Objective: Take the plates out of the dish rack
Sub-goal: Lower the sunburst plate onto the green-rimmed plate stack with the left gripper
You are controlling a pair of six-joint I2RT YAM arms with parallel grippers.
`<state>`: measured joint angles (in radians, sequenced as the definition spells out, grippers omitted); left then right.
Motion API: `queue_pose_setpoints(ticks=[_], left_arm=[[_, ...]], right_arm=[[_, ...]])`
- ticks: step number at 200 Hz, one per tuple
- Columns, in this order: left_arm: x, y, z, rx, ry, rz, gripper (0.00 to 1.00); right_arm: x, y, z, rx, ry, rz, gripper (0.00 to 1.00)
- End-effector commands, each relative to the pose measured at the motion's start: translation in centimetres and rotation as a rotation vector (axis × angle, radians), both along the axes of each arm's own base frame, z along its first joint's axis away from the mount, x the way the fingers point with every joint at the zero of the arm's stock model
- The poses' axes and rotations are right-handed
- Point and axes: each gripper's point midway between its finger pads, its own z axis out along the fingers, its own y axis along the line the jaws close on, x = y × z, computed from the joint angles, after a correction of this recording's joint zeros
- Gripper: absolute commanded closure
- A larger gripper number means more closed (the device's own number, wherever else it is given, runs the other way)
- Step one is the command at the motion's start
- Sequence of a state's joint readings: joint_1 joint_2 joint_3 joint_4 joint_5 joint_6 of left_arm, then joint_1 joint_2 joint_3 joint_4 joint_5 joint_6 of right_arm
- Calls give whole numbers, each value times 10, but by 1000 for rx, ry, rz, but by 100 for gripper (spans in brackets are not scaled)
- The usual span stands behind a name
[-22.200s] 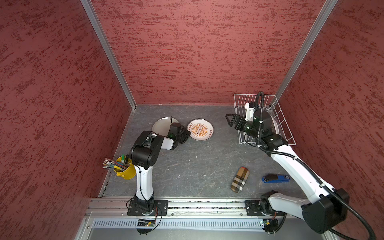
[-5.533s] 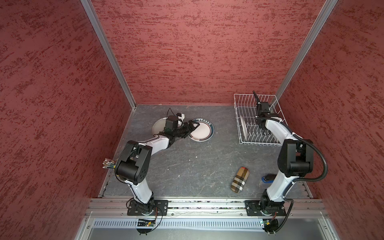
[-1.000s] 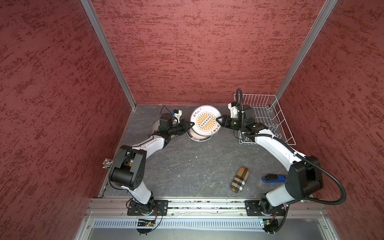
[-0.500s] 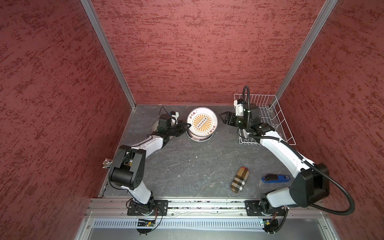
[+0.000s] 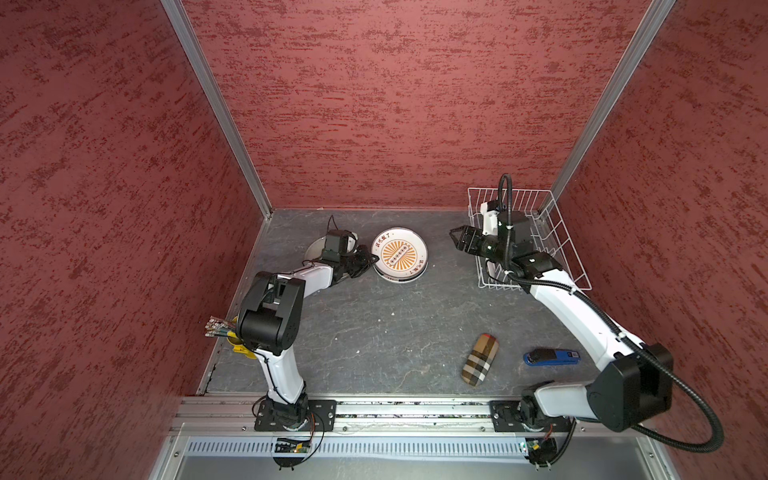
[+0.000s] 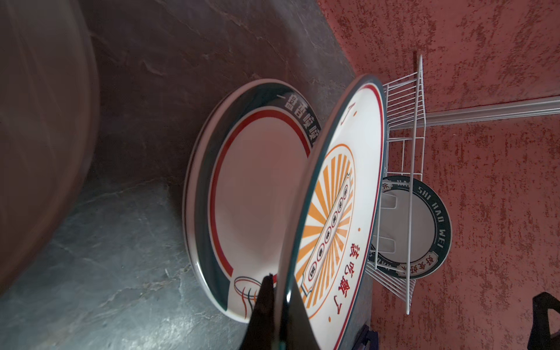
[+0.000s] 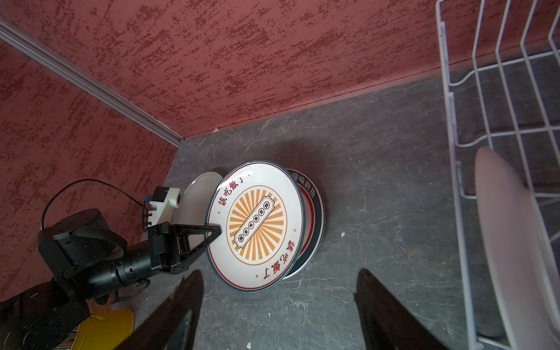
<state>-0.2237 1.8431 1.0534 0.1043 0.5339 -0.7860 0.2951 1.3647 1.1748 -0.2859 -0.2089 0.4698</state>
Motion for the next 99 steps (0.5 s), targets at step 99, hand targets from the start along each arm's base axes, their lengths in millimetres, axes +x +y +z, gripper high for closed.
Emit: queue_pose_setpoints(ticks=[99], left_arm=[[19, -7, -14, -47, 15, -24, 100]], right_arm=[[-2, -20, 5, -43, -40, -59, 21]])
